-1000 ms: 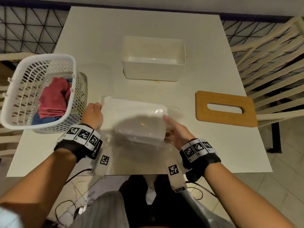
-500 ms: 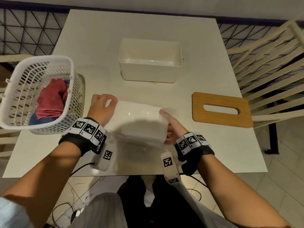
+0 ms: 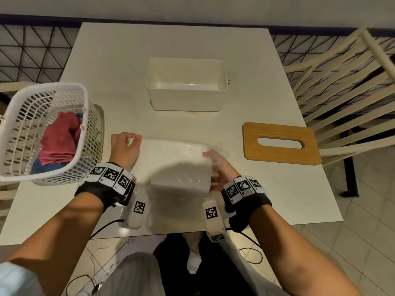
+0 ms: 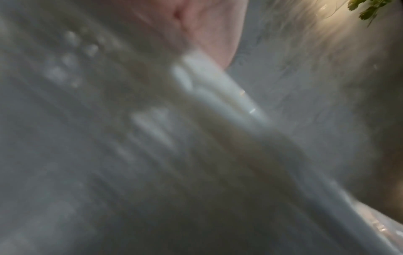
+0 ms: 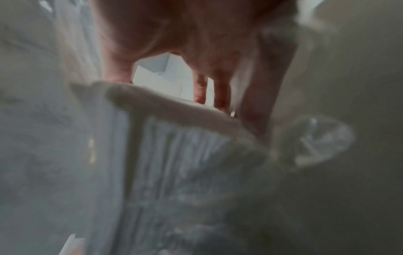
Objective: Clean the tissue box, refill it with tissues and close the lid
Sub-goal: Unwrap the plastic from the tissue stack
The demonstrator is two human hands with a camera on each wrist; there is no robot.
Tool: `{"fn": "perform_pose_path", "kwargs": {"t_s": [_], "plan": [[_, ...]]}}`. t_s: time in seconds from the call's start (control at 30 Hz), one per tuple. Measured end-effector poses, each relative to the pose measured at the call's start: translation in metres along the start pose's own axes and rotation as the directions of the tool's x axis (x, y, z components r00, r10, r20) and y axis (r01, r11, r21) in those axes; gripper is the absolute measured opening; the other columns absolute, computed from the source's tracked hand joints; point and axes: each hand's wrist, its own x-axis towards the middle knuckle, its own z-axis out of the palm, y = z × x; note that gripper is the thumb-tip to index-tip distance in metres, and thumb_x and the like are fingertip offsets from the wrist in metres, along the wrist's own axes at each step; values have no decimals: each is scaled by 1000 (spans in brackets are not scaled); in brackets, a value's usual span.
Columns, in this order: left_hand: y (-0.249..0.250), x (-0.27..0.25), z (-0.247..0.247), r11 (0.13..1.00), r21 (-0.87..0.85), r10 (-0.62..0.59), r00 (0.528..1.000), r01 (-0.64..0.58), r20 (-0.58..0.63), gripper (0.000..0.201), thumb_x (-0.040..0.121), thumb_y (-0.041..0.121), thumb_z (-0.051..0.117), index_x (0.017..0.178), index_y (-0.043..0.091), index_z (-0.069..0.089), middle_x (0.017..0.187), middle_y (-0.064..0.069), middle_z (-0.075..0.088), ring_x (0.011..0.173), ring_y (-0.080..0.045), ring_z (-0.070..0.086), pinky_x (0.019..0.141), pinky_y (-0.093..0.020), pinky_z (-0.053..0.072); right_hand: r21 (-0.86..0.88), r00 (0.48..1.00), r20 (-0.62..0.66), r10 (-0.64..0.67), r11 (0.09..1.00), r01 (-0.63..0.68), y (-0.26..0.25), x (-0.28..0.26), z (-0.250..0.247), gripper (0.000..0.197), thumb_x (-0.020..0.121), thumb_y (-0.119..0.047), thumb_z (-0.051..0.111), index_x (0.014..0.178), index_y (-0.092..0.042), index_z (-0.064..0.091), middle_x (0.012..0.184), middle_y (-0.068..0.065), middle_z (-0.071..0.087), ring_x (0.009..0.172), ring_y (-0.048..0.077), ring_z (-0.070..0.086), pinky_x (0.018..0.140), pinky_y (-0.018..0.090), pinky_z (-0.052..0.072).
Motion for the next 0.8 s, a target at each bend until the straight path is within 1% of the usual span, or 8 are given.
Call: {"fn": "perform_pose_path", "kwargs": {"t_s": [0.07, 0.13, 0.23, 0.33, 0.43, 0.57, 0.7, 0.8], "plan": [[-2, 2, 2, 999, -38, -19, 1000, 19, -8, 32, 93, 26, 49, 117, 4, 52, 117, -6, 32, 117, -24, 42, 102, -28, 30, 24, 999, 44, 14, 1000, -15, -3, -1, 4, 29, 73, -45, 62, 57, -22, 61, 41, -5, 52, 39, 10, 42, 47, 20, 36], [-4, 2, 3, 999, -42, -32, 999, 31, -7, 32, 94, 27, 47, 117, 5, 50, 130, -14, 32, 125, -26, 38, 107, -31, 28, -45, 1000, -14, 5, 999, -6, -6, -2, 8, 35, 65, -53, 70, 84, -25, 62, 64, 2, 61, 60, 18, 57, 60, 33, 53], [-6, 2, 3, 999, -7, -39, 999, 39, 0, 34, 95, 29, 43, 119, 6, 48, 134, -15, 29, 128, -28, 32, 112, -37, 25, -101, 998, -62, -14, 995, 8, -10, -2, 13, 70, 63, -57, 72, 119, -21, 50, 99, 8, 58, 88, 28, 57, 78, 43, 53], [-6, 1, 3, 999, 25, -40, 999, 41, -19, 35, 96, 28, 39, 121, 5, 45, 135, -15, 30, 130, -27, 28, 110, -36, 21, -94, 998, -67, -13, 996, 7, -14, -4, 16, 71, 57, -57, 73, 114, -21, 50, 83, 3, 57, 72, 24, 56, 80, 41, 53], [-6, -2, 4, 998, 61, -20, 998, 23, -51, 35, 97, 27, 37, 122, 3, 43, 134, -18, 31, 129, -29, 26, 108, -35, 21, -68, 987, -139, -79, 995, 70, -16, -3, 13, 39, 75, -45, 67, 98, -15, 56, 61, -2, 57, 54, 16, 56, 57, 28, 49], [-7, -4, 3, 995, 96, 19, 999, -16, -34, 33, 97, 26, 38, 119, 3, 43, 131, -19, 31, 129, -29, 25, 108, -37, 21, -112, 983, -180, -21, 994, 1, -11, -5, 5, 59, 63, -63, 68, 92, -11, 64, 65, 0, 56, 61, 18, 54, 62, 31, 49], [-5, -8, -3, 999, -14, 39, 999, -38, 27, 26, 94, 30, 44, 114, 14, 41, 116, -6, 29, 124, -24, 35, 111, -36, 27, -36, 997, -51, 65, 997, -67, -11, -17, -1, 42, 60, -55, 76, 68, -16, 63, 60, 6, 46, 47, 16, 49, 49, 20, 50], [-11, -22, -23, 953, 177, 202, 950, -247, 239, 79, 75, 63, 53, 135, 18, 27, 139, -2, 24, 137, -22, 23, 113, -38, 22, -101, 999, -13, 53, 993, -54, -11, -17, -5, 27, 70, -46, 72, 72, -20, 69, 52, 4, 40, 47, 15, 47, 58, 24, 51]]}}
